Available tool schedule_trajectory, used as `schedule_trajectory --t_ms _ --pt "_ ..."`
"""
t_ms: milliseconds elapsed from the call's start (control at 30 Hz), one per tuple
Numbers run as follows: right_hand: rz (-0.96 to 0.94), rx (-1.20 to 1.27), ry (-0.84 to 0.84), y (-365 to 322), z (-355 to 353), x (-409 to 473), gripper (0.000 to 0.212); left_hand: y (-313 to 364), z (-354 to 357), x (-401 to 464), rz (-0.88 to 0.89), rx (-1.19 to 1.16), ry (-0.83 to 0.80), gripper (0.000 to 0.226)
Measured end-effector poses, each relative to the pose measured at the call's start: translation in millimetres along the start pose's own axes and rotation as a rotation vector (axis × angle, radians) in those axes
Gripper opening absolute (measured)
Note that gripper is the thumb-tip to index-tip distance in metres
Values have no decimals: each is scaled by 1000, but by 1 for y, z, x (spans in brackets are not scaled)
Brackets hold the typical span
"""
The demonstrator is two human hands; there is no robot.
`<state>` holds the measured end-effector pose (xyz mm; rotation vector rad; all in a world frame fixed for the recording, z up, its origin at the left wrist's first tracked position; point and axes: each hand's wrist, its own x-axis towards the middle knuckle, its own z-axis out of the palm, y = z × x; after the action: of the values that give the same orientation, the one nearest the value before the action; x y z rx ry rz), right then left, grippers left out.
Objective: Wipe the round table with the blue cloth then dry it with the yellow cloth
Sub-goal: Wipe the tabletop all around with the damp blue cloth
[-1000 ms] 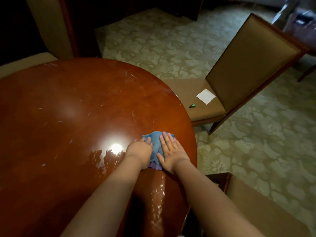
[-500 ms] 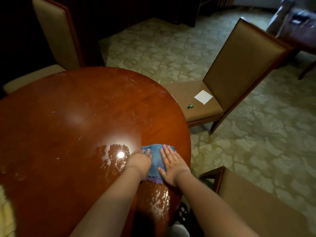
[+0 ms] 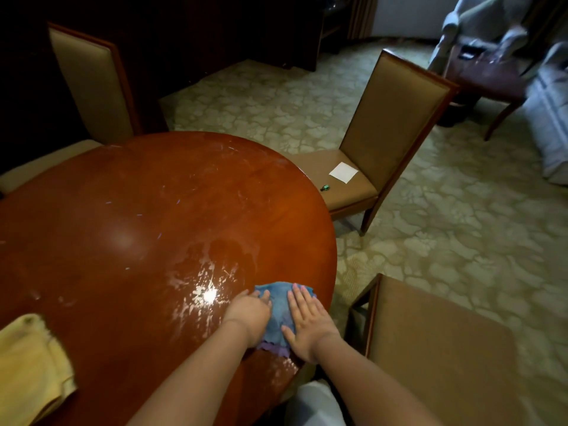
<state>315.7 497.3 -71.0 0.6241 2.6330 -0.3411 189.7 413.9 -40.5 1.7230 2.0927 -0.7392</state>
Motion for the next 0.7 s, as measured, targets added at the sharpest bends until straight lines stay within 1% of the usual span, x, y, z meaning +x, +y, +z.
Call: schedule_trajectory --t_ms 233,267,333,367,400,500,700 --pt "-17 -47 -61 -39 18 -30 107 11 24 -46 3 27 1 69" --pt "-13 -69 -73 -43 20 -33 103 12 27 -52 -2 24 6 68" --pt "-1 -123 -104 -51 18 -38 81 11 32 -63 -13 12 13 69" --pt "-7 -145 -119 -55 16 -39 75 10 35 -68 -19 5 21 69" --pt "-20 -167 -132 -59 15 -40 73 9 38 -73 -25 1 28 68" --pt "-68 -222 -154 -74 13 -36 75 5 46 -86 -63 -10 44 63" --pt "-183 -312 -178 -104 5 -22 77 -14 66 -108 -180 -101 28 63"
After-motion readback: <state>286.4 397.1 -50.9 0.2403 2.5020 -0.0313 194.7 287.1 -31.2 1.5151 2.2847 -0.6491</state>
